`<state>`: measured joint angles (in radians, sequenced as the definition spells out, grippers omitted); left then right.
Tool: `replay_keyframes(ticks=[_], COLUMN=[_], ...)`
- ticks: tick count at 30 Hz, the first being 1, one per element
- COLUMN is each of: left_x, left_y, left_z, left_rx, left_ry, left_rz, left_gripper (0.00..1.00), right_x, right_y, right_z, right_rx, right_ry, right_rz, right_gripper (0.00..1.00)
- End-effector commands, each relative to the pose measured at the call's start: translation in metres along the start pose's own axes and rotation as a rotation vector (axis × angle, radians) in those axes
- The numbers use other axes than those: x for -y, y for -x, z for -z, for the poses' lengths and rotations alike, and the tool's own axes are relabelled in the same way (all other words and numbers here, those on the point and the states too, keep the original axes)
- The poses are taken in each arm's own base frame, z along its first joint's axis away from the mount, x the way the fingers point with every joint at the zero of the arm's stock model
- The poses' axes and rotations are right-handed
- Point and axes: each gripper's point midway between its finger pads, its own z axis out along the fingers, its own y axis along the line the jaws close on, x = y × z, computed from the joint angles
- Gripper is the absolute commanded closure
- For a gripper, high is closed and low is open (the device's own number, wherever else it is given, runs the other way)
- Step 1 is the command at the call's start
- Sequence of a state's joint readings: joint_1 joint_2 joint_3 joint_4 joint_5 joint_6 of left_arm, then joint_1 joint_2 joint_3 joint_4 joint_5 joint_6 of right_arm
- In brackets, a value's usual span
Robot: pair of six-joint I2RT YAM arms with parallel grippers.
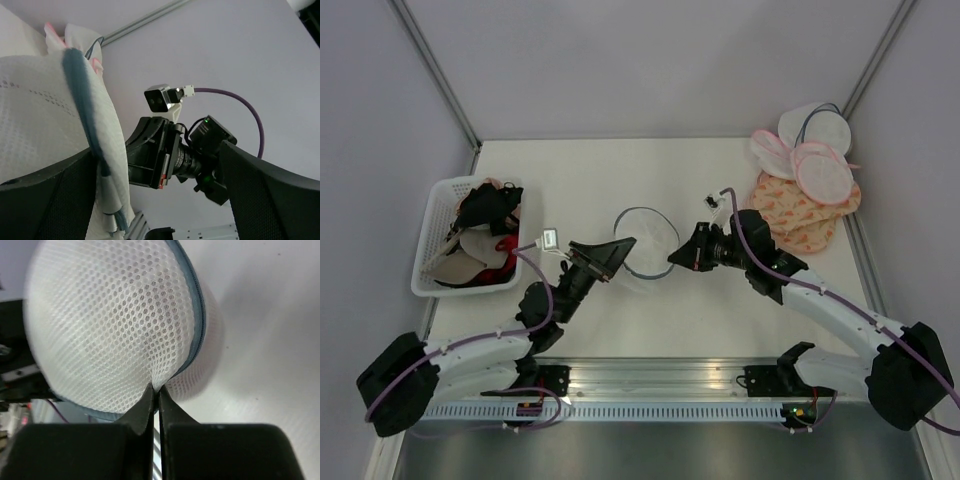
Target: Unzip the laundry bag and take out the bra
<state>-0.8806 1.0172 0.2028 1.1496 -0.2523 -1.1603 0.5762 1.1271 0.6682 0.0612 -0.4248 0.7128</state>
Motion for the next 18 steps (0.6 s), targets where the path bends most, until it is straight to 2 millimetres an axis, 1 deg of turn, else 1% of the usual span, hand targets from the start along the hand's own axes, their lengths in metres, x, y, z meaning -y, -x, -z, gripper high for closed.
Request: replay_keyframes(ticks=[1, 2, 3, 4, 5, 8, 9, 11, 12, 15, 16, 18], left_x=[0.020, -0.001, 0.004, 0.007, -0.007, -0.028, -0.046, -0.058, -0.069, -0.077, -0.082, -0.088], left_y=[0.001, -0.006, -0.003, 0.001, -0.004, -0.014, -0.020, -0.029, -0.031, -0.037, -0.039, -0.043], left_z=[-0.002, 0.003, 0.002, 0.006, 0.012, 0.024, 0.034, 0.042, 0.048, 0.051, 0.052, 0.048], left_rx=[-0.064, -0.120, -0.123, -0.127, -0.170, -0.242, -0.286, -0.316, -0.326, -0.350, -0.365, -0.392], left_ry=[-0.004, 0.085, 0.096, 0.106, 0.159, 0.226, 0.286, 0.310, 0.331, 0.331, 0.351, 0.375], left_rz=[-0.217, -0.291, -0.315, -0.333, -0.378, -0.396, -0.401, -0.371, -0.371, -0.376, -0.394, -0.413], left_gripper=[0.01, 0.00, 0.00, 0.00, 0.00, 0.00, 0.00, 0.01, 0.01, 0.01, 0.01, 0.00], right_x=[0.057, 0.064, 0.069, 0.071, 0.075, 0.096, 0.102, 0.104, 0.108, 0.105, 0.108, 0.105], right_y=[-0.048, -0.046, -0.049, -0.050, -0.053, -0.053, -0.052, -0.052, -0.050, -0.046, -0.043, -0.038], right_z=[0.023, 0.025, 0.026, 0.026, 0.027, 0.031, 0.034, 0.034, 0.036, 0.038, 0.039, 0.041], right_rx=[-0.264, -0.256, -0.259, -0.260, -0.262, -0.263, -0.260, -0.257, -0.247, -0.237, -0.222, -0.209], right_ry=[-0.246, -0.287, -0.302, -0.303, -0.315, -0.429, -0.466, -0.474, -0.496, -0.499, -0.522, -0.527], right_rz=[0.153, 0.163, 0.167, 0.173, 0.175, 0.166, 0.168, 0.176, 0.178, 0.185, 0.186, 0.193], right_gripper=[1.00, 1.00, 0.99, 1.00, 0.99, 1.00, 1.00, 1.00, 1.00, 1.00, 1.00, 0.99])
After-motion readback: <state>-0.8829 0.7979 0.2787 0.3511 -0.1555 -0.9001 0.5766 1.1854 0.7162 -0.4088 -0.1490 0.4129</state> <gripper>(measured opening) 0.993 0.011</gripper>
